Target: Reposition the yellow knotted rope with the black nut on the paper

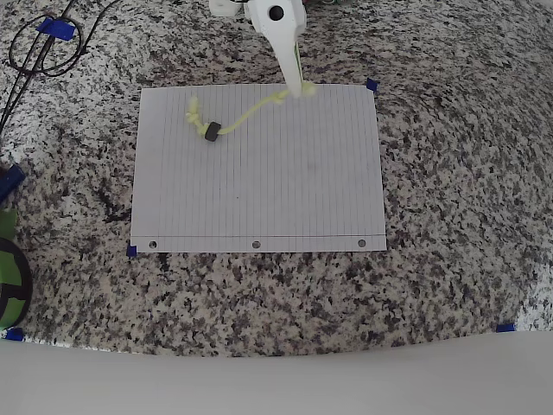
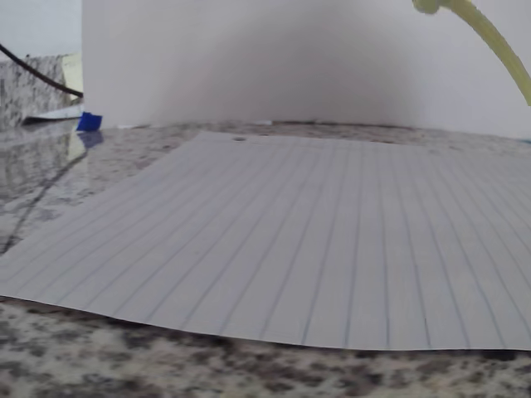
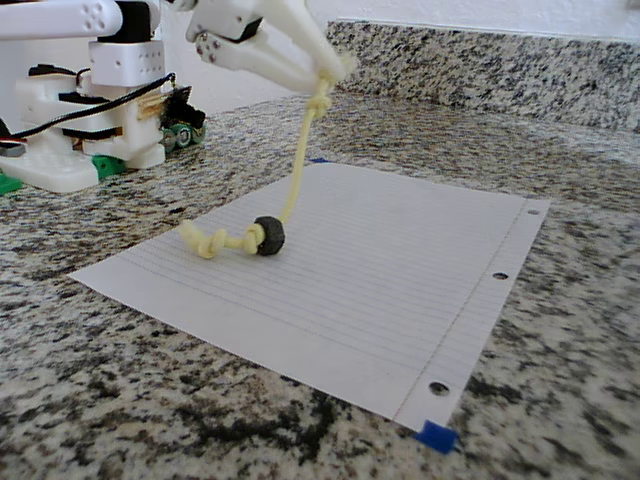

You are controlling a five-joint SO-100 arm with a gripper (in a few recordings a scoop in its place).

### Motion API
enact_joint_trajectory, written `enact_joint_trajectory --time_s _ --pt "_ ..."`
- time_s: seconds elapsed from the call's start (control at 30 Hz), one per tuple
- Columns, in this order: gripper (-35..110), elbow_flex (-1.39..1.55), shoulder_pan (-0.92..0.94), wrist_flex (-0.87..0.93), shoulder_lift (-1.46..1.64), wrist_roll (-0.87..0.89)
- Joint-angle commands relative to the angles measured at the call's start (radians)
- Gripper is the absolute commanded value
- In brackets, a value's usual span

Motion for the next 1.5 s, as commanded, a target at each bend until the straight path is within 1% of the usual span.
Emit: enact_joint_trajectory --time_s 0.0,0.1,0.13,0.2,0.23,0.3,0.4,0.47,0.5,0.63,0.7,0.77,0.87,0.9,1.1,1.17,1.27,1.33,1.37,1.4,1.47 --pt "0 -0.003 -0.026 0.011 0.014 -0.083" --pt "1 -0.002 -0.052 0.015 0.018 -0.216" --pt "6 -0.002 -0.058 0.017 0.018 -0.256" --pt "20 0.003 -0.067 0.012 0.018 -0.333" --pt "34 0.005 -0.067 0.014 0.018 -0.360" --pt "42 0.008 -0.064 0.018 0.023 -0.397" --pt "43 0.009 -0.066 0.031 0.031 -0.430" --pt "48 0.009 -0.067 0.028 0.031 -0.457" --pt "48 0.009 -0.066 0.028 0.031 -0.459" --pt "45 0.008 -0.067 0.025 0.035 -0.485" --pt "39 0.006 -0.064 0.015 0.038 -0.532" --pt "26 0.006 -0.041 -0.009 0.034 -0.600" --pt "1 0.003 0.037 -0.015 0.008 -0.666" --pt "0 0.002 0.071 -0.015 -0.009 -0.687" --pt "0 -0.106 0.233 0.011 -0.186 -1.135" --pt "0 -0.164 0.273 0.017 -0.259 -1.376" --pt "0 -0.265 0.331 0.028 -0.385 -1.658" --pt "0 -0.311 0.374 0.052 -0.465 -1.672" --pt "0 -0.328 0.396 0.054 -0.503 -1.709" --pt "0 -0.341 0.423 0.040 -0.538 -1.804" --pt "0 -0.345 0.468 0.009 -0.600 -1.936"
